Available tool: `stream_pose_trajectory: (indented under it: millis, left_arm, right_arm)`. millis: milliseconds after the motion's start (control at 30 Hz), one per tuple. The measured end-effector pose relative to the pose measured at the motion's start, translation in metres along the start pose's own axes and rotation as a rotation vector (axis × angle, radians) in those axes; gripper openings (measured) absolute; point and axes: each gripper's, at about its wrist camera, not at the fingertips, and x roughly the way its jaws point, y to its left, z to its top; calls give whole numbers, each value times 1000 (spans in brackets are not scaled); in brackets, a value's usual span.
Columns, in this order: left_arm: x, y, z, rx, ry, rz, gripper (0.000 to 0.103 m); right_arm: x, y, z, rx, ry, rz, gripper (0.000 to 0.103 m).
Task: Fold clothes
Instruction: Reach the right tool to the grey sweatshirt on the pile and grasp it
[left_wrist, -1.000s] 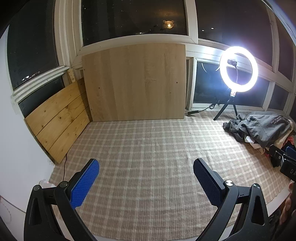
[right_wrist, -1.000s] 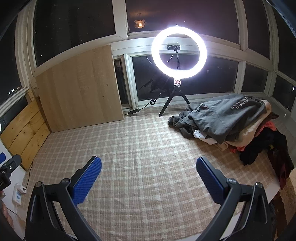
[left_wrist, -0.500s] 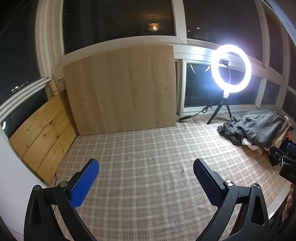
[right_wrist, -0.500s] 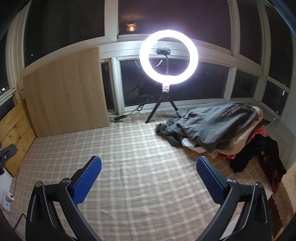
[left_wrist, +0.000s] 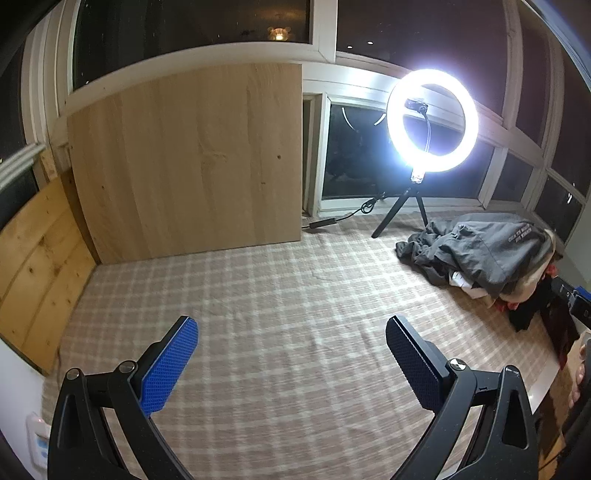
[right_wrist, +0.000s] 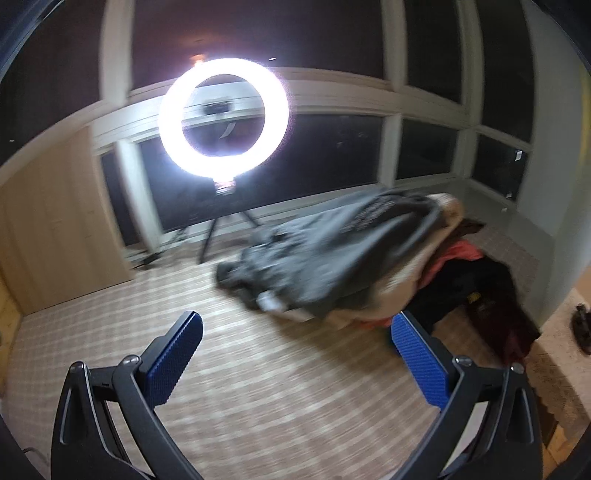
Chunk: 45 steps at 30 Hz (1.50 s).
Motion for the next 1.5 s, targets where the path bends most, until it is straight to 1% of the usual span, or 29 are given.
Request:
stream_pose_trajectory:
  millis: [67, 133, 267, 333, 400, 533, 667, 800, 933, 1000, 1033, 1067, 1100, 1167, 1200, 1267, 1333, 1367, 1400, 1500]
  left_arm:
    - [3, -14, 0, 1, 4, 32, 102]
    - [4, -28, 1, -2, 6, 71, 102]
    - [8, -48, 6, -34, 19, 96, 102]
    - [10, -59, 9, -39, 24, 122, 102]
    - [13, -70, 11, -48, 32, 143, 102]
    - [20, -83, 12, -69, 56, 177, 102]
    - [29, -91, 12, -55, 76, 211, 102]
    - [38, -90, 16, -43, 89, 219, 102]
    - [44, -89, 22, -37, 95, 217, 102]
    - [46, -91, 25, -27, 94, 213, 102]
    - [47, -92, 25, -21, 94, 209, 102]
    - [48, -94, 27, -14, 94, 202, 102]
    - [50, -96, 27, -7, 94, 194, 102]
    - [53, -101, 29, 9, 97, 177, 102]
    - [55, -104, 29, 17, 98, 168, 102]
    - [57, -110, 31, 31, 97, 150, 102]
    - [59, -115, 32, 44, 95, 136, 102]
    - [60, -116, 32, 48, 94, 132, 102]
    - [60, -116, 33, 52, 93, 129, 102]
    - [59, -113, 34, 52, 85, 127, 102]
  right_arm:
    - [13, -17, 8, -6, -14, -14, 103]
    - [31, -33, 18, -13, -12, -8, 103]
    - [71, -56, 34, -48, -10, 16, 103]
    - [97, -63, 41, -76, -14, -7, 103]
    - [122, -69, 45, -91, 2, -16, 103]
    - [170, -75, 46, -109, 64, 24, 103]
    - [202, -71, 42, -152, 102, 8, 103]
    - [222, -71, 40, -161, 127, 4, 101]
    - [224, -74, 41, -162, 119, -17, 87]
    - [221, -77, 41, -162, 109, -13, 80]
    - [220, -79, 41, -162, 106, -16, 71]
    - [218, -81, 42, -165, 103, -23, 60]
    - [217, -84, 42, -164, 97, -20, 53]
    - [215, -92, 44, -153, 85, 0, 27]
    - [214, -98, 46, -139, 85, 28, 25]
    - [212, -110, 51, -96, 91, 108, 14]
    - [205, -120, 60, -54, 88, 162, 9]
    - [202, -125, 65, -32, 86, 188, 8]
    - [193, -127, 72, -26, 63, 204, 8]
    - [152, -127, 98, -44, -55, 226, 6]
